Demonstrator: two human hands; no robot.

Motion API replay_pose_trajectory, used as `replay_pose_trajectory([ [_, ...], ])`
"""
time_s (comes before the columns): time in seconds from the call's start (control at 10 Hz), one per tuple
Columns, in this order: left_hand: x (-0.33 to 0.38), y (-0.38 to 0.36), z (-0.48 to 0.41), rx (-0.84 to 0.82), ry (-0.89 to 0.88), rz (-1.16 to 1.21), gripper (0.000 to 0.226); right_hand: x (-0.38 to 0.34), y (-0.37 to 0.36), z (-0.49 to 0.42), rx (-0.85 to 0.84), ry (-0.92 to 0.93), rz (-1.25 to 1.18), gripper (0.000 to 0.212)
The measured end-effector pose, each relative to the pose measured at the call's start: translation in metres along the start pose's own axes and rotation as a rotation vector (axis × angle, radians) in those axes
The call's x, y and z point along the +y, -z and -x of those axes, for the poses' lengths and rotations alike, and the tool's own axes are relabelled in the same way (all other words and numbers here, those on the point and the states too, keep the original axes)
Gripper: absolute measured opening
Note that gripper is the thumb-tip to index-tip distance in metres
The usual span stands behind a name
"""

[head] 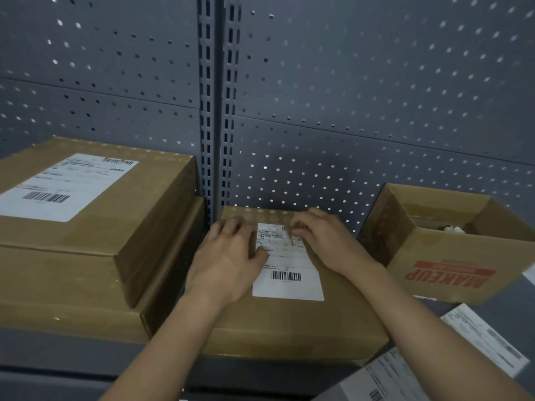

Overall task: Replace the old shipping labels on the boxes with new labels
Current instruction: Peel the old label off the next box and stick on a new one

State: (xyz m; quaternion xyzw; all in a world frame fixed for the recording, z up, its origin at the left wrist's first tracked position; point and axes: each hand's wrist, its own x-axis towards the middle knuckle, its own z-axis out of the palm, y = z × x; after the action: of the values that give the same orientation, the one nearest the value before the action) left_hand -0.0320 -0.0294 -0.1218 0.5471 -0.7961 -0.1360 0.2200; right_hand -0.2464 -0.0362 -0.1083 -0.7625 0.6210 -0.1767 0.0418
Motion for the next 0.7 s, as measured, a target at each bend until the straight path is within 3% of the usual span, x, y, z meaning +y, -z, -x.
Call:
replay_pose_trajectory([
  [0.3,0.001,0.0,-0.001,-0.005,0.002,-0.016,0.051,-0.006,-0.004,-0.006,0.021,0.052,0.218,0.014],
  [0.7,0.001,0.0,0.001,-0.007,0.006,-0.006,0.053,-0.003,0.001,0.007,0.041,0.04,-0.037,0.018],
])
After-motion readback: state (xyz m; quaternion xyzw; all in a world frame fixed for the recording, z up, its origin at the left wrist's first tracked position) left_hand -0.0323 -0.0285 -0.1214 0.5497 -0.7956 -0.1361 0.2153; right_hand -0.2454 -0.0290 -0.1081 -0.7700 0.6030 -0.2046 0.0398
